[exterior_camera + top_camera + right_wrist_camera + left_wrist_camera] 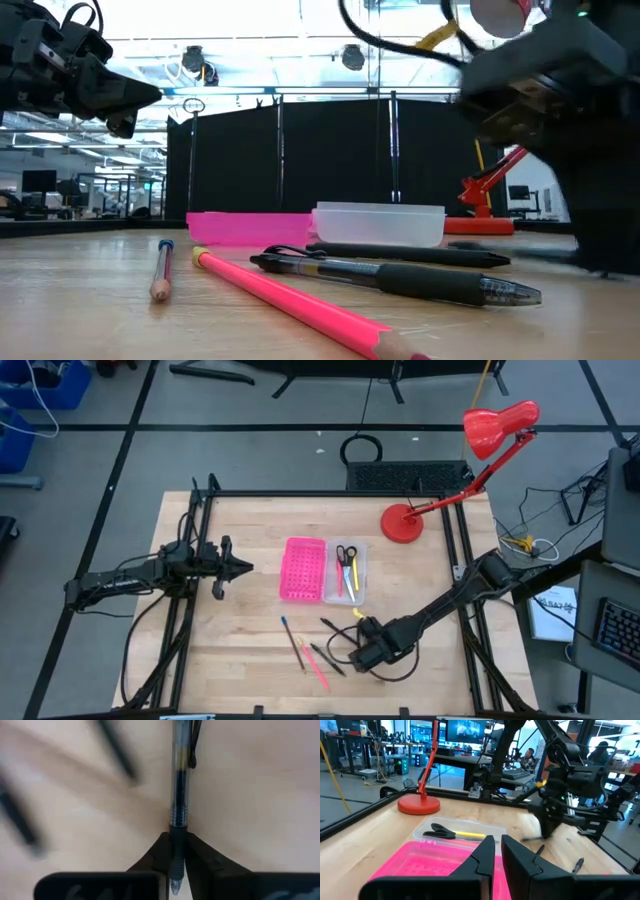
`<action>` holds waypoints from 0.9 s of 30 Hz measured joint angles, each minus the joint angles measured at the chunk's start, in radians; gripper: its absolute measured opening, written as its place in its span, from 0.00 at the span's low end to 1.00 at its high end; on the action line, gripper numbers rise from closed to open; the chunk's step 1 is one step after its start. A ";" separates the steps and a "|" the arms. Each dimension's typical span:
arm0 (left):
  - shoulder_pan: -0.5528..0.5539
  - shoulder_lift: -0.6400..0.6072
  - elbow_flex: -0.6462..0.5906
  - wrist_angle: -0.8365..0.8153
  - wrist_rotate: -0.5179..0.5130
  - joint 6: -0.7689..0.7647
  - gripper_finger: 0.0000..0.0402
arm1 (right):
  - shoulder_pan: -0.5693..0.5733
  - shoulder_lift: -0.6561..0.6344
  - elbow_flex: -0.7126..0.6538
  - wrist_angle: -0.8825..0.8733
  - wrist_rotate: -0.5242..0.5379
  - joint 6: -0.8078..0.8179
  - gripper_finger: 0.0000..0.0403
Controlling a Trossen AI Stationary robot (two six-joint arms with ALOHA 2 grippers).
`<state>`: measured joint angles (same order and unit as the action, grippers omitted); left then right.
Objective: Pick & place school supplies into a supply box
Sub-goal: Put the right black pen into the supply box
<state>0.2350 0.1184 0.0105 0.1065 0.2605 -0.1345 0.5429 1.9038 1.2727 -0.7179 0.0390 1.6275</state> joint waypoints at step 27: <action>0.000 0.000 0.000 0.026 0.003 -0.071 0.10 | -0.466 -0.277 0.002 0.021 0.146 -0.326 0.07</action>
<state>0.2348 0.1184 0.0105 0.1326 0.2634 -0.2050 0.0769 1.6272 1.2746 -0.6970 0.1845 1.3019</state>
